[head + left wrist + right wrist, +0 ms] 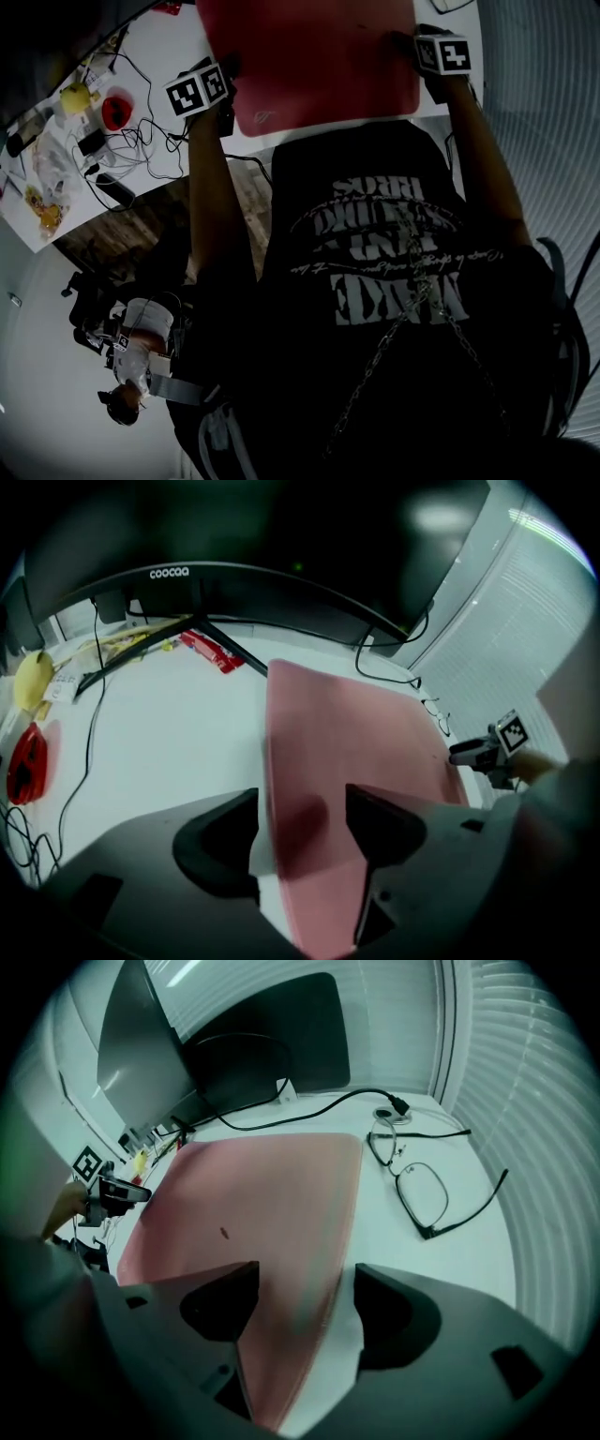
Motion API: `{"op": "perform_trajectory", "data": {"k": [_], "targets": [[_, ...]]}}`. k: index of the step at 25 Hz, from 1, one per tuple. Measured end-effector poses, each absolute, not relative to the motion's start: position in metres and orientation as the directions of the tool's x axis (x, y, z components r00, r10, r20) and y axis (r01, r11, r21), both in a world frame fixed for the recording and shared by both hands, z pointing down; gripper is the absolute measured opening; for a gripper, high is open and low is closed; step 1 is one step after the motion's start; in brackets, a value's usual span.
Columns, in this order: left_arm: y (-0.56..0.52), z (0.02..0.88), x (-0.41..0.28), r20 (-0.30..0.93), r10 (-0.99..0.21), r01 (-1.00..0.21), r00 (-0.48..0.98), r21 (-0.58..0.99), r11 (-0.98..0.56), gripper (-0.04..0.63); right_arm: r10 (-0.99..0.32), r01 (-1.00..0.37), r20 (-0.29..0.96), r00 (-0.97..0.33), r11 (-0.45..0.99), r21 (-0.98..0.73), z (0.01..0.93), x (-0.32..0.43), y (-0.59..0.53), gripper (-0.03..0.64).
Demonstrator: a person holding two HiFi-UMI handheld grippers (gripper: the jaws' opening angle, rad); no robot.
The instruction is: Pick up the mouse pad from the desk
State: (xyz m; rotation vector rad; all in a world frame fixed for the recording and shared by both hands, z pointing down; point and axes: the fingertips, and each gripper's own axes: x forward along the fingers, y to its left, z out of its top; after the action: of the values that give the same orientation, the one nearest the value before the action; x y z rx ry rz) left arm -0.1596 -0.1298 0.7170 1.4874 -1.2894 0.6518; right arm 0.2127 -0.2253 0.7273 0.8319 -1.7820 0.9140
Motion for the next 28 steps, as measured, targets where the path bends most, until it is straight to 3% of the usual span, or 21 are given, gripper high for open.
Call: {"op": "perform_trajectory", "data": {"k": [4, 10, 14, 19, 24, 28], "targets": [[-0.128, 0.72, -0.151, 0.873, -0.384, -0.937, 0.301, 0.346, 0.051, 0.284, -0.177, -0.838, 0.913, -0.368, 0.488, -0.244, 0.722, 0.205, -0.225, 0.304], [-0.122, 0.72, -0.143, 0.873, -0.291, -0.919, 0.391, 0.389, -0.067, 0.284, -0.094, -0.805, 0.868, -0.487, 0.435, -0.405, 0.718, 0.194, -0.22, 0.304], [-0.12, 0.726, -0.147, 0.84, -0.296, -0.884, 0.456, 0.466, -0.041, 0.284, 0.018, -0.719, 0.79, -0.613, 0.401, -0.567, 0.715, 0.168, -0.197, 0.293], [-0.123, 0.721, -0.152, 0.801, -0.345, -0.854, 0.49, 0.52, -0.006, 0.284, 0.026, -0.66, 0.737, -0.675, 0.425, -0.62, 0.712, 0.157, -0.195, 0.291], [-0.116, 0.729, -0.134, 0.725, -0.346, -0.77, 0.595, 0.638, 0.014, 0.282, 0.023, -0.705, 0.781, -0.624, 0.414, -0.576, 0.733, 0.158, -0.19, 0.216], [-0.116, 0.725, -0.122, 0.776, -0.331, -0.829, 0.537, 0.558, -0.036, 0.236, 0.006, -0.715, 0.783, -0.622, 0.404, -0.571, 0.72, 0.16, -0.188, 0.155]]}}
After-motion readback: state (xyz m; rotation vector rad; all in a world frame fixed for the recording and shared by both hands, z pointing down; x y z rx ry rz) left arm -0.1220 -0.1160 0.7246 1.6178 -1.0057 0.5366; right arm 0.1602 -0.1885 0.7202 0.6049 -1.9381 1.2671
